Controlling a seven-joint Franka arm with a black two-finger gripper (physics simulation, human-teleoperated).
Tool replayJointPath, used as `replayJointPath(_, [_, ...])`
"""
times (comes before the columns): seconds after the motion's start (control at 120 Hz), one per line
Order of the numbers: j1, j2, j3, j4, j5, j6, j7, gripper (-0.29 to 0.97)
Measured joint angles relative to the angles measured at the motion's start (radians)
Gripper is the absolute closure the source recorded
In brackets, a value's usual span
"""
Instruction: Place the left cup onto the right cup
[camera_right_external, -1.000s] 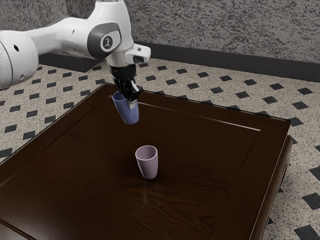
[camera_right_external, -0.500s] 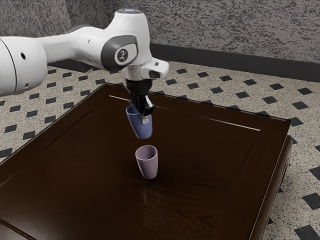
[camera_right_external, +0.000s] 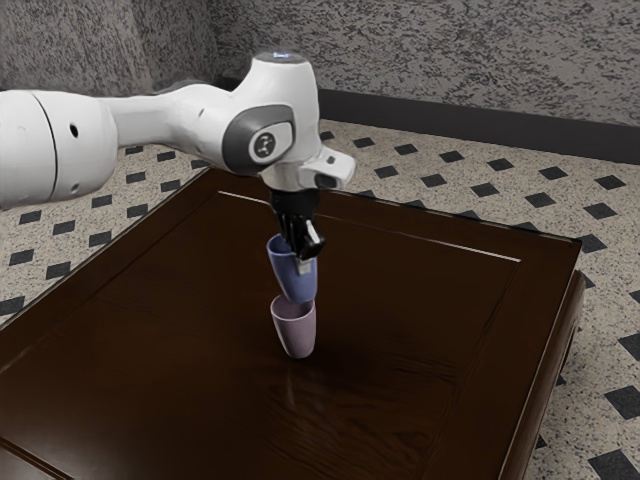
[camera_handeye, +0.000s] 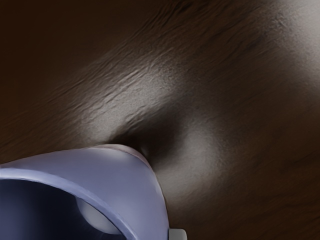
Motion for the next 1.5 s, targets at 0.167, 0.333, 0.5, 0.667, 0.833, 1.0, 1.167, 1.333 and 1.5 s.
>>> replayJointPath(0.167, [0.001, 0.017, 0.000, 0.000, -0.001, 0.014, 0.000, 0.79])
replayJointPath(0.333, [0.002, 0.006, 0.001, -0.037, -0.001, 0.034, -0.001, 0.79])
replayJointPath(0.5, [0.001, 0.002, 0.004, -0.043, -0.001, 0.049, -0.001, 0.79])
replayJointPath(0.667, [0.001, -0.005, 0.009, -0.043, -0.001, 0.055, -0.001, 0.79])
replayJointPath(0.833, [0.001, -0.014, 0.012, -0.046, -0.001, 0.055, 0.000, 0.79])
replayJointPath(1.0, [0.002, -0.025, 0.018, -0.074, -0.001, 0.057, 0.000, 0.79])
replayJointPath(1.167, [0.002, -0.032, 0.018, -0.091, -0.001, 0.059, 0.000, 0.79])
replayJointPath(1.333, [0.002, -0.031, 0.018, -0.095, -0.001, 0.061, 0.000, 0.79])
replayJointPath(1.5, [0.002, -0.026, 0.018, -0.095, -0.001, 0.061, 0.001, 0.79])
